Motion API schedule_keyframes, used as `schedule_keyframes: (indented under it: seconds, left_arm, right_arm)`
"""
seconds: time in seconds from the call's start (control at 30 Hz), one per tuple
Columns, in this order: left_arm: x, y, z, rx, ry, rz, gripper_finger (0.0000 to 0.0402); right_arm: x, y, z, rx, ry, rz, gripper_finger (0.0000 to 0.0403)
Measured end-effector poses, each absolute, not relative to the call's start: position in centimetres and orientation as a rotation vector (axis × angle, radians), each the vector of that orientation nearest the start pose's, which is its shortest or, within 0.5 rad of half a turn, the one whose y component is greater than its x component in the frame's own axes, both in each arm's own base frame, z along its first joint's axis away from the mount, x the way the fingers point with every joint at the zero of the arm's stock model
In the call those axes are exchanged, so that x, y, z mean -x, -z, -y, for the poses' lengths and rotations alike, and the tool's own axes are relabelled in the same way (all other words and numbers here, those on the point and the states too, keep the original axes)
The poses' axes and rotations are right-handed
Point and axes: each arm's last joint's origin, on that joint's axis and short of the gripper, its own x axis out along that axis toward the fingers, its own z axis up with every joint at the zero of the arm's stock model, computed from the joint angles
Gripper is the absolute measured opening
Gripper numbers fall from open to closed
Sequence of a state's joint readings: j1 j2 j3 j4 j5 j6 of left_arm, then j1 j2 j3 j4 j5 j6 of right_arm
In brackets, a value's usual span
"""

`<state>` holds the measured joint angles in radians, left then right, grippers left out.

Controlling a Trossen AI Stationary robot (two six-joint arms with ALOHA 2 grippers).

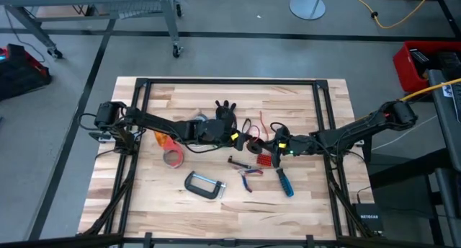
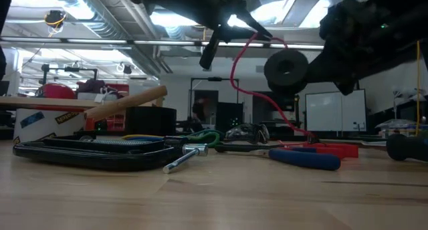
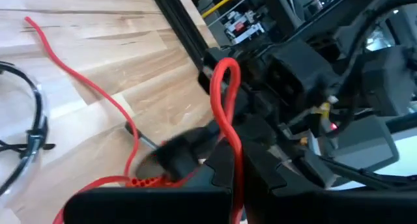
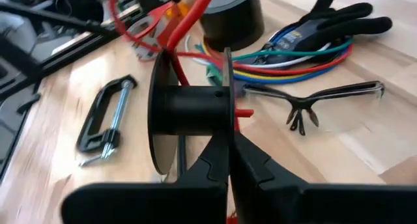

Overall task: Coil cords
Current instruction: Coil the red wire onto a black spool

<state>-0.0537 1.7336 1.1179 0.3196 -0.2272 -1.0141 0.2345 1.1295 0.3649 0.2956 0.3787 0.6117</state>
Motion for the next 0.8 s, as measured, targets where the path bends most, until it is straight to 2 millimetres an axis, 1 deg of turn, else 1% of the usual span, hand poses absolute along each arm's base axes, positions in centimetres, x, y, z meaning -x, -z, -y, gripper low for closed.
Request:
schedule_keyframes:
  seconds: [0.2, 0.4, 0.57, 0.67, 0.8]
  left_arm:
    - [-39.3, -24.0, 2.1, 0.963, -0.294, -0.188, 0.0]
    - [-39.7, -24.7, 2.7, 0.94, -0.268, -0.177, 0.0]
    - [-39.9, -24.1, 2.8, 0.928, -0.271, -0.195, 0.0]
    - [-40.1, -23.4, 3.1, 0.926, -0.273, -0.213, 0.0]
    - [-40.2, -22.8, 3.9, 0.904, -0.261, -0.245, 0.0]
  right_arm:
    - [-21.7, -17.0, -2.7, -0.498, 0.327, -0.337, 0.0001]
    - [-22.4, -17.3, -1.6, -0.529, 0.357, -0.255, 0.0001]
    - [-23.2, -18.4, -0.9, -0.545, 0.377, -0.196, 0.0001]
    - [-23.7, -19.3, -0.4, -0.545, 0.4, -0.16, 0.0001]
    - [-24.1, -20.2, 0.5, -0.513, 0.423, -0.13, 0.0001]
